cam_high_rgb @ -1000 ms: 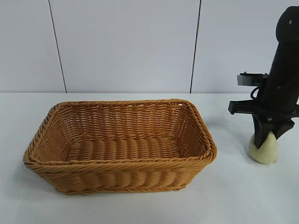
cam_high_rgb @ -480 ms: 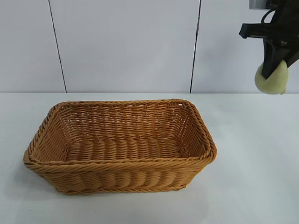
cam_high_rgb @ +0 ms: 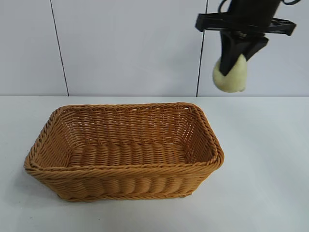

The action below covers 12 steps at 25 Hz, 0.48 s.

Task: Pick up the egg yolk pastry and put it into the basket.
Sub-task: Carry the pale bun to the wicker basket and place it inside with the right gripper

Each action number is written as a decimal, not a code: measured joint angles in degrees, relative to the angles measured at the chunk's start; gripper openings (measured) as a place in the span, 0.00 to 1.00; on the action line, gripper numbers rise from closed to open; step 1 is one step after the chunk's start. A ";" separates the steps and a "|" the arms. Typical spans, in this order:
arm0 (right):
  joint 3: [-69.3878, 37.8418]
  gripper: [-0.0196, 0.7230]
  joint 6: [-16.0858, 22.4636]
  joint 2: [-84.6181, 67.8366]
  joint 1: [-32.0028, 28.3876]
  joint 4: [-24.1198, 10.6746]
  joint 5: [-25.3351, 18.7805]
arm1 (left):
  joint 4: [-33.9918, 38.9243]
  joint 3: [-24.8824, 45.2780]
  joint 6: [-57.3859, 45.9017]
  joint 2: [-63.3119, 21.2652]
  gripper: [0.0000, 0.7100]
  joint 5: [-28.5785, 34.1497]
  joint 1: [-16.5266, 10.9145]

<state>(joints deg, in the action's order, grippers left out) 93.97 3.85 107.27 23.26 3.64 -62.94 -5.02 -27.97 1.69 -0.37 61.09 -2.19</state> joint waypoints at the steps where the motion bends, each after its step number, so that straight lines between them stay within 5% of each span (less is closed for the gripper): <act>1: 0.00 0.11 0.20 0.00 1.93 0.00 0.50 | 0.00 0.00 0.00 0.00 0.98 0.00 0.00; 12: 0.00 0.11 4.69 3.05 12.87 0.19 9.22 | 0.00 0.00 0.00 0.00 0.98 0.00 0.00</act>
<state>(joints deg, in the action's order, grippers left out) 93.97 8.54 110.32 36.13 3.83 -53.73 -5.02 -27.97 1.69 -0.37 61.09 -2.19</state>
